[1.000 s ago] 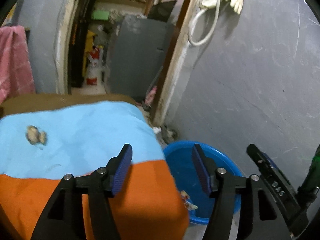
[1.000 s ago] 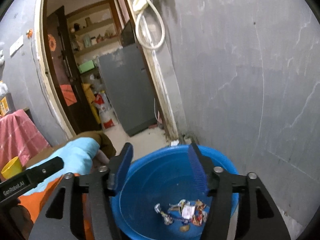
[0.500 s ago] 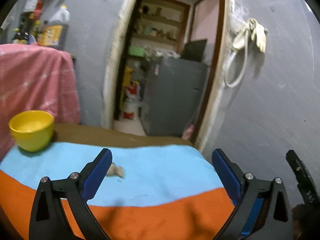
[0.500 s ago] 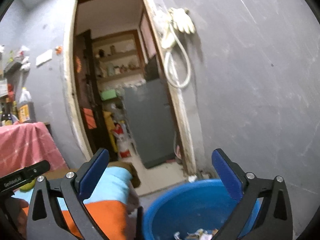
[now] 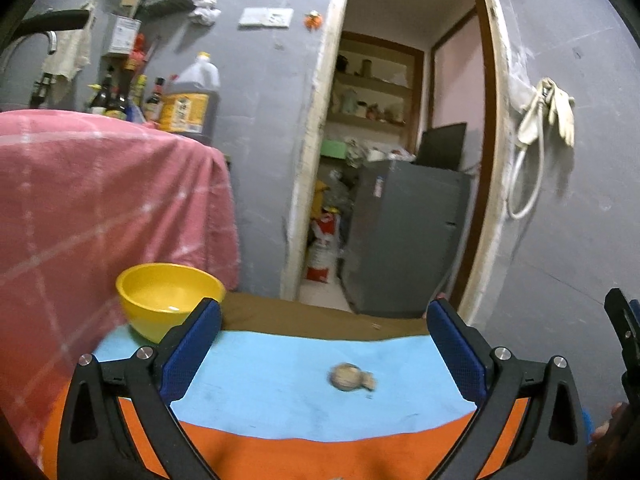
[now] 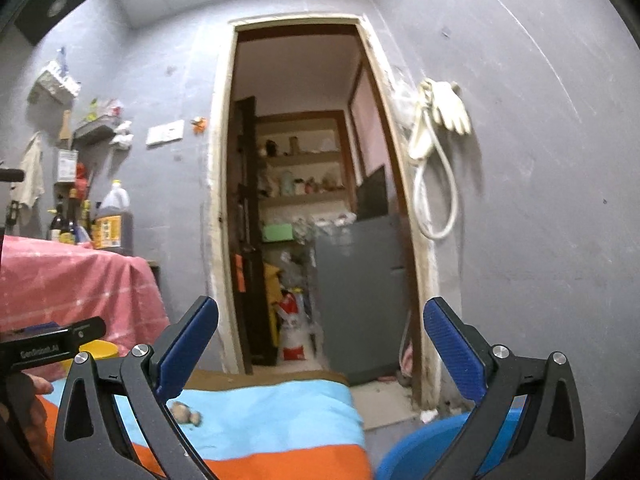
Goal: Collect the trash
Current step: 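Return both grippers over the blanket toward the nut shell and brown scrap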
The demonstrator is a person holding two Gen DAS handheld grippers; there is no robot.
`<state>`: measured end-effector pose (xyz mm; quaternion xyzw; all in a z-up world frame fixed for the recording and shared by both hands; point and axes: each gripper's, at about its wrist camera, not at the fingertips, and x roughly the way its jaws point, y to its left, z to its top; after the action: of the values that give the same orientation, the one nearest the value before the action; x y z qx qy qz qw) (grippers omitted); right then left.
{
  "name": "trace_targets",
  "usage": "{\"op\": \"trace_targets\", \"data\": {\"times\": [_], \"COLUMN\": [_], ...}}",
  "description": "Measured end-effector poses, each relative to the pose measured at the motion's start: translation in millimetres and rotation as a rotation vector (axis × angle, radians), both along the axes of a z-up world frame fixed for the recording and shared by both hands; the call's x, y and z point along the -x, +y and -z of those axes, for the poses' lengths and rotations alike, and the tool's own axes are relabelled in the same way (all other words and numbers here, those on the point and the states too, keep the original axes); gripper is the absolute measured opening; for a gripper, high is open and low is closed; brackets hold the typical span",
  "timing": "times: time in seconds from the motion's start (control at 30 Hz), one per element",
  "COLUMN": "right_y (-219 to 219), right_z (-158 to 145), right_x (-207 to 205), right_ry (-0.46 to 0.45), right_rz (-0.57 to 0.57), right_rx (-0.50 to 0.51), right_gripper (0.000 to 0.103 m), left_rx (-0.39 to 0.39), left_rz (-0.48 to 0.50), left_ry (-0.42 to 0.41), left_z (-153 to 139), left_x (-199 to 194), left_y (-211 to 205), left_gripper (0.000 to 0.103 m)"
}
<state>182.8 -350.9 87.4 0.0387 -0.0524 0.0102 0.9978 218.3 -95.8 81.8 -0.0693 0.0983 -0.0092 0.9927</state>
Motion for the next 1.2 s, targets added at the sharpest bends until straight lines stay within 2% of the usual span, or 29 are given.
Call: {"op": "trace_targets", "data": {"times": [0.43, 0.73, 0.8, 0.97, 1.13, 1.2], "right_y": [52, 75, 78, 76, 71, 70], "right_z": [0, 5, 6, 12, 21, 28], "right_x": [-9, -29, -40, -80, -126, -143], "right_ry": [-0.040, 0.022, 0.063, 0.246, 0.486, 0.588], "right_rz": [-0.124, -0.169, -0.175, -0.200, -0.273, -0.293], "right_rx": [0.075, 0.132, 0.137, 0.108, 0.075, 0.068], "right_gripper": [0.103, 0.103, 0.103, 0.103, 0.103, 0.099], "left_rx": [-0.042, -0.068, -0.068, -0.076, -0.084, -0.085], "left_rz": [-0.115, -0.112, -0.101, -0.036, 0.034, 0.058], "left_ry": [-0.096, -0.057, -0.028, 0.095, 0.231, 0.284], "left_z": [6, 17, 19, 29, 40, 45], "left_x": [21, 8, 0, -29, -62, -74], "left_y": [45, 61, 64, 64, 56, 53], "left_gripper": [0.101, 0.101, 0.101, 0.101, 0.101, 0.101]}}
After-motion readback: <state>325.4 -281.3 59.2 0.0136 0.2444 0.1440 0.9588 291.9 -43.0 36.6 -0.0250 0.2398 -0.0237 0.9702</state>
